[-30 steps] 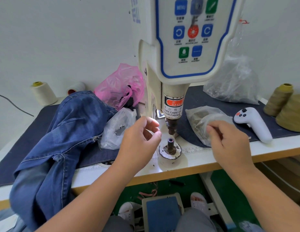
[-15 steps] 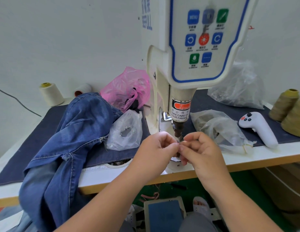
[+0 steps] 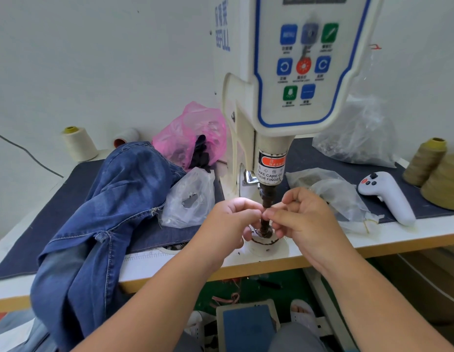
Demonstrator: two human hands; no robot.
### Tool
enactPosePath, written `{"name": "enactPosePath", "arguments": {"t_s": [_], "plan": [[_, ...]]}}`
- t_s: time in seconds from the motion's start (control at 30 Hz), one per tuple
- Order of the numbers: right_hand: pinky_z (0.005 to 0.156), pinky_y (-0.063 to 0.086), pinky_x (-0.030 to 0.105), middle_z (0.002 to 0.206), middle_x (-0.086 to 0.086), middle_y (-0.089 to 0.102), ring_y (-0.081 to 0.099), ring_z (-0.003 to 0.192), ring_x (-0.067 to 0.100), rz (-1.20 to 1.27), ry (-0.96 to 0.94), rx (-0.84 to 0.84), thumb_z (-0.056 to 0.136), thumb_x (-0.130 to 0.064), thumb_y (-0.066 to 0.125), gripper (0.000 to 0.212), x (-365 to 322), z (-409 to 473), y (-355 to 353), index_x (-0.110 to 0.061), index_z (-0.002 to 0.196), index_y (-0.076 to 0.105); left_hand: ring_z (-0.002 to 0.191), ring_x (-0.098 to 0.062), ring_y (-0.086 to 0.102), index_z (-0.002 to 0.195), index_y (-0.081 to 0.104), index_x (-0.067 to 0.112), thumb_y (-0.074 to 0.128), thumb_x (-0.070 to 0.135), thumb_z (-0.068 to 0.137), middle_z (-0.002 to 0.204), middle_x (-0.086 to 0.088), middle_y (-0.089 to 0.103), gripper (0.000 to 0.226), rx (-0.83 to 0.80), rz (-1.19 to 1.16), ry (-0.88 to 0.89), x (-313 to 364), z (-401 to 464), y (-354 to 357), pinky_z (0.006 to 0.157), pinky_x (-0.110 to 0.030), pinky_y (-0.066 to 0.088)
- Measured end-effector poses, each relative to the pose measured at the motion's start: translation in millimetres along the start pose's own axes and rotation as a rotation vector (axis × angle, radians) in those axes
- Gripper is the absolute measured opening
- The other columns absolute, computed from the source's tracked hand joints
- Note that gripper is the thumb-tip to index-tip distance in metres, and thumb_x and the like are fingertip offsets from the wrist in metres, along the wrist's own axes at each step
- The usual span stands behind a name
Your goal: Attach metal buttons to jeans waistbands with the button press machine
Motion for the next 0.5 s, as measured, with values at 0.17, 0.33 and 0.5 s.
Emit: {"name": "enactPosePath", "arguments": {"t_s": [0.17,0.33,0.5], "plan": [[0.063,0.05,0.034,0.08,0.017,0.072,0.064,0.065,0.026,0.036,0.033,-0.007,0.082,-0.003,0.076,0.025,-0.2,1.2,2.1,-0.015,0.087,0.055,0.045,-0.005,0.048,0.087,0.072,0.018,0.057,0.007,0.093,0.06,0.007,0.061,0.019,0.005,-0.045,-0.033,-0.6,1.2,0.6,0.04,-0.015,0.033],[0.055,0.048,0.03,0.066,0.006,0.067,0.061,0.058,0.019,0.151,0.031,-0.035,0.08,0.004,0.075,0.026,-2.1,-1.4,4.5,-0.016,0.075,0.058,0.045,-0.007,0.047,0.089,0.07,0.015,0.06,0.007,0.092,0.06,0.005,0.06,0.013,0.008,-0.095,-0.041,0.1,2.7,-0.7,0.04,-0.015,0.032],[0.05,0.047,0.027,0.084,0.026,0.07,0.059,0.055,0.015,0.238,0.045,-0.018,0.078,0.006,0.074,0.027,-3.6,-6.1,4.6,-0.016,0.076,0.059,0.046,-0.007,0.047,0.09,0.072,0.015,0.056,0.007,0.094,0.06,0.006,0.06,0.018,0.018,-0.072,-0.05,-1.5,1.9,-5.7,0.041,-0.015,0.033]]}}
Point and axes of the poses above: each hand's wrist, its own z-axis towards the middle knuckle, its own y-axis out of the palm, x = y × z, the point moved 4 cm from there along z, towards the middle knuckle
